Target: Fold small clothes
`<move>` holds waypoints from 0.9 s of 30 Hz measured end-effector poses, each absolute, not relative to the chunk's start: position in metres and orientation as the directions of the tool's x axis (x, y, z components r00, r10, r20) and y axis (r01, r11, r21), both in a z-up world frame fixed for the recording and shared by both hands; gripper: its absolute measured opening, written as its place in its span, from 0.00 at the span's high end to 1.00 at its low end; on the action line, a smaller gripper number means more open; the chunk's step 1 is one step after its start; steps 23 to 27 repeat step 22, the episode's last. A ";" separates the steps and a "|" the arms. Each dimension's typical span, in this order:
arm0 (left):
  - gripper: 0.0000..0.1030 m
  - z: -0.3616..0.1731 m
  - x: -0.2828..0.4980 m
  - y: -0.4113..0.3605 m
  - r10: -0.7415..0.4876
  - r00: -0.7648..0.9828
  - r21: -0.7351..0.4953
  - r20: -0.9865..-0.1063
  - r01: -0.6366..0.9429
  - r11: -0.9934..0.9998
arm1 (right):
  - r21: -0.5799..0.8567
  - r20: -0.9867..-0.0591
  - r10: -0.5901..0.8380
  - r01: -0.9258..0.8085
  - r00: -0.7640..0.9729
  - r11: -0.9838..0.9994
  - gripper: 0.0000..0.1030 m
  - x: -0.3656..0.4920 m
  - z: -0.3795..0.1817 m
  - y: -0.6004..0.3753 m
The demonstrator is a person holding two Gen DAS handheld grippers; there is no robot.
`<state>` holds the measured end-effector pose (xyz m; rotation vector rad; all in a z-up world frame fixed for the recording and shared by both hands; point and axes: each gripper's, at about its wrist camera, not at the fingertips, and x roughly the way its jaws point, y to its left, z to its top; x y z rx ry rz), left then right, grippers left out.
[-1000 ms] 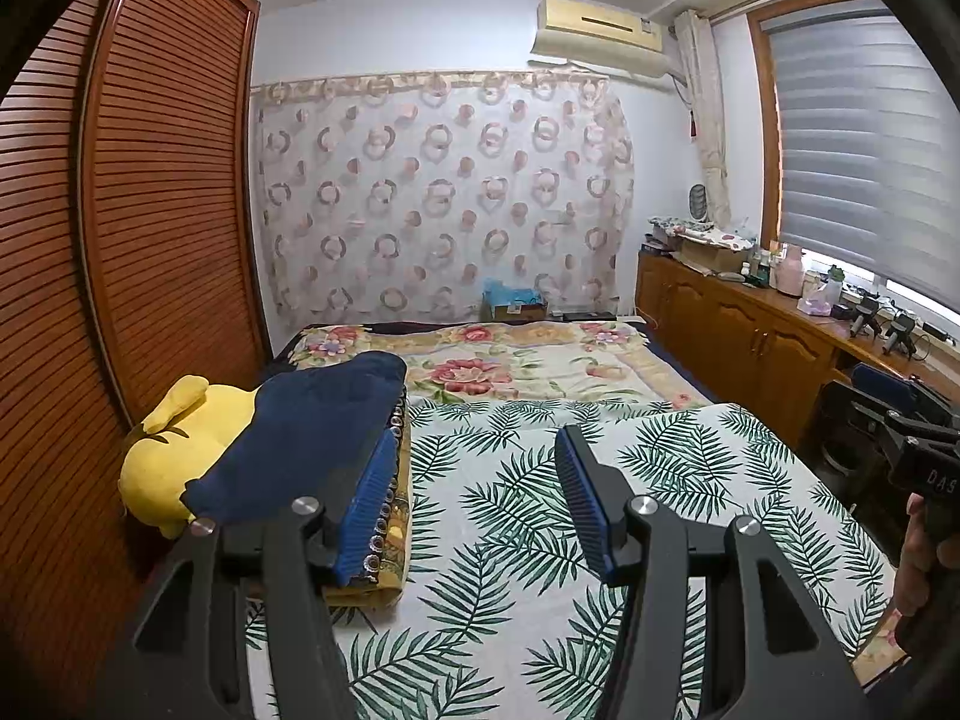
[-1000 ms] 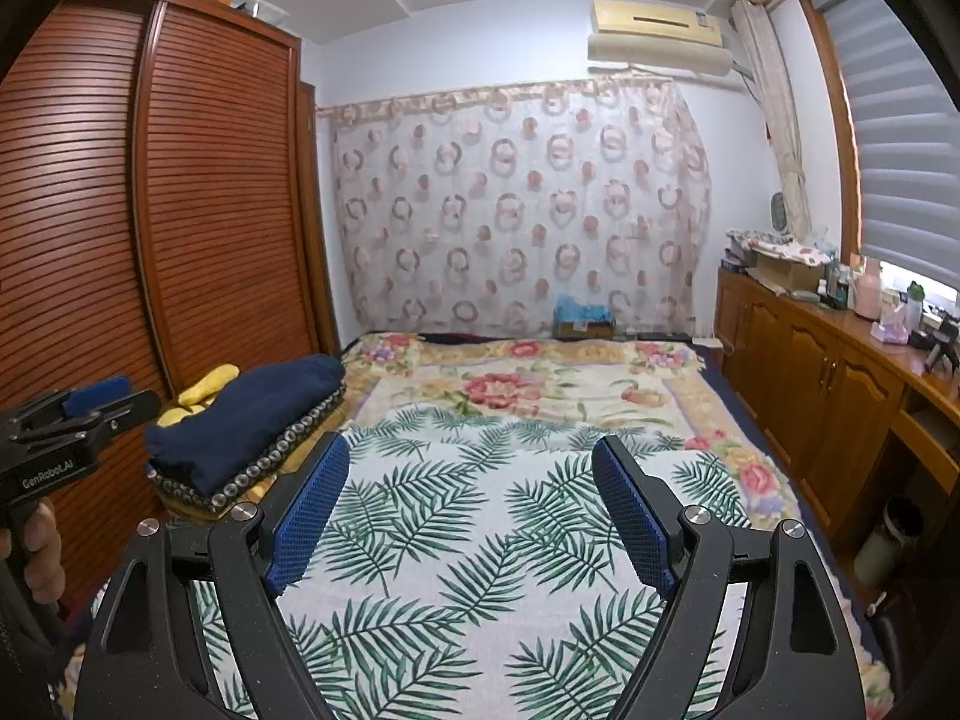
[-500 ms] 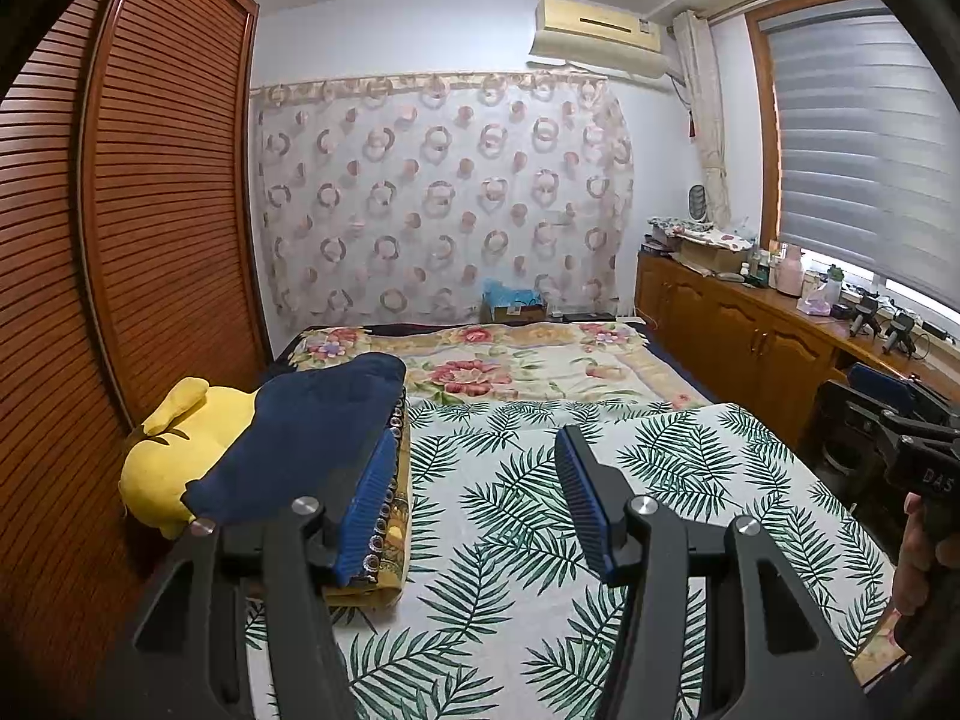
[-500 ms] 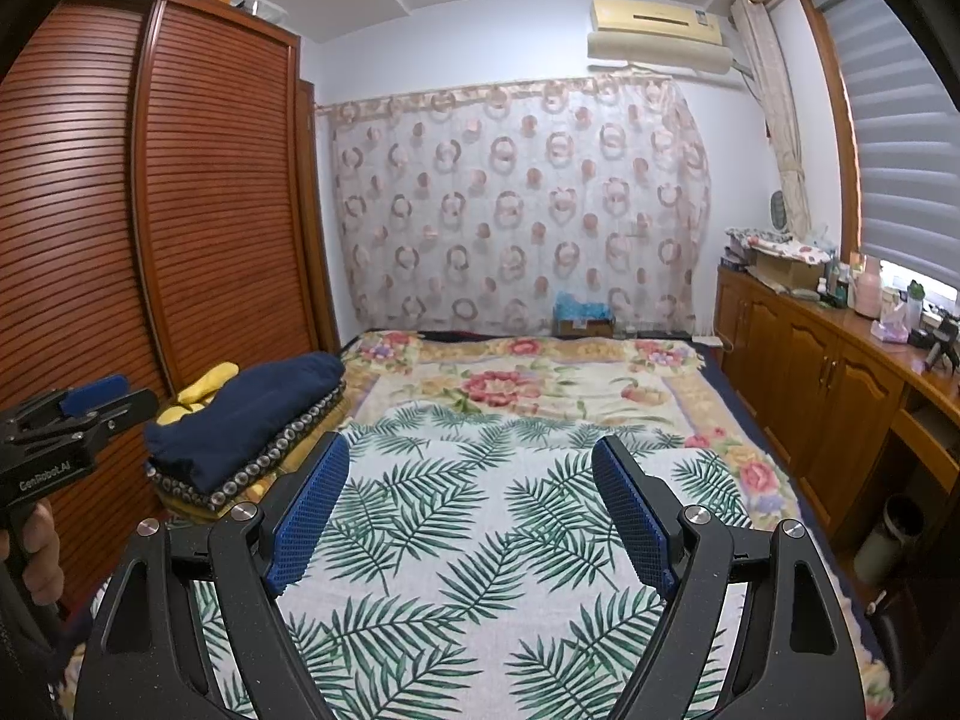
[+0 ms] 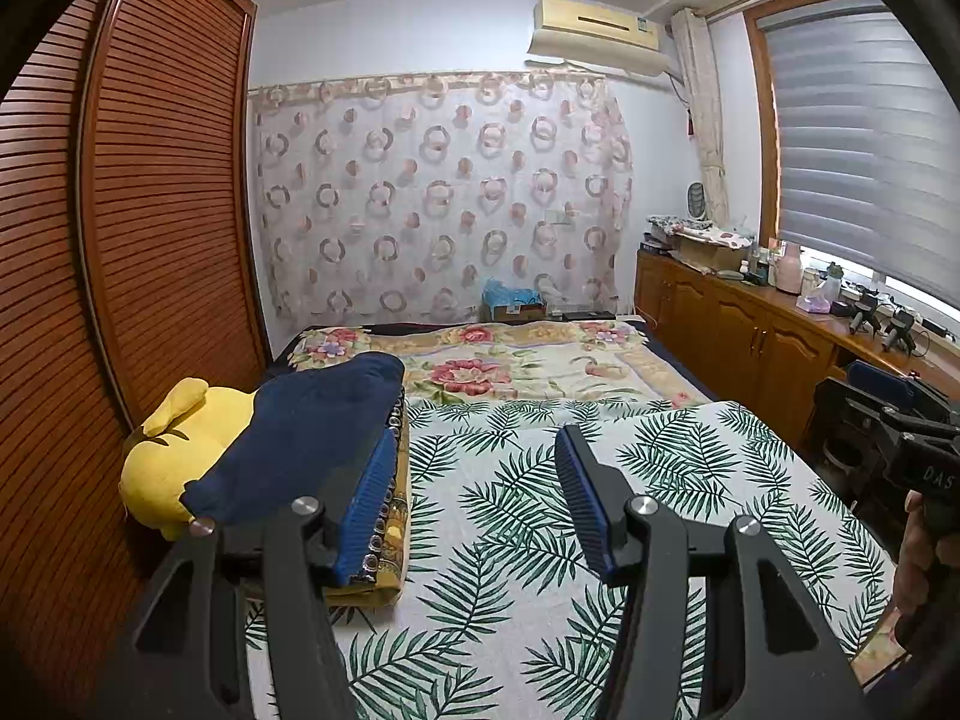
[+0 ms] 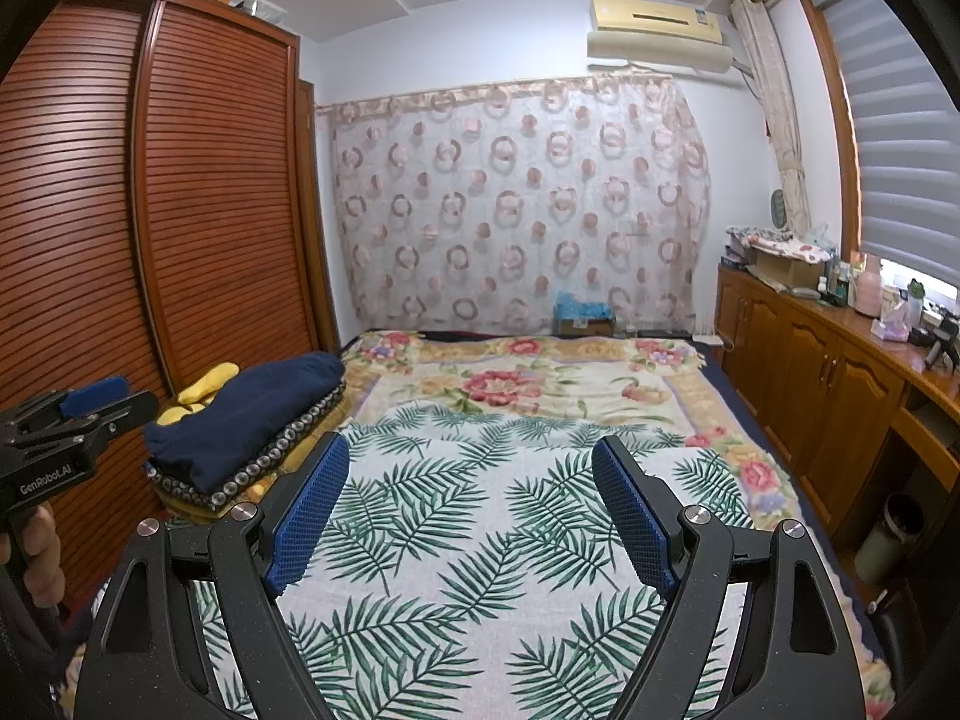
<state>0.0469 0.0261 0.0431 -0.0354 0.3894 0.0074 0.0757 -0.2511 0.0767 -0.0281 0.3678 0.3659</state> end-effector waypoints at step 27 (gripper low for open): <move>0.47 0.042 0.046 0.026 0.000 0.925 -0.032 -0.380 -0.014 0.999 | 0.041 -0.358 0.345 -0.355 0.868 0.934 0.17 0.076 0.078 -0.252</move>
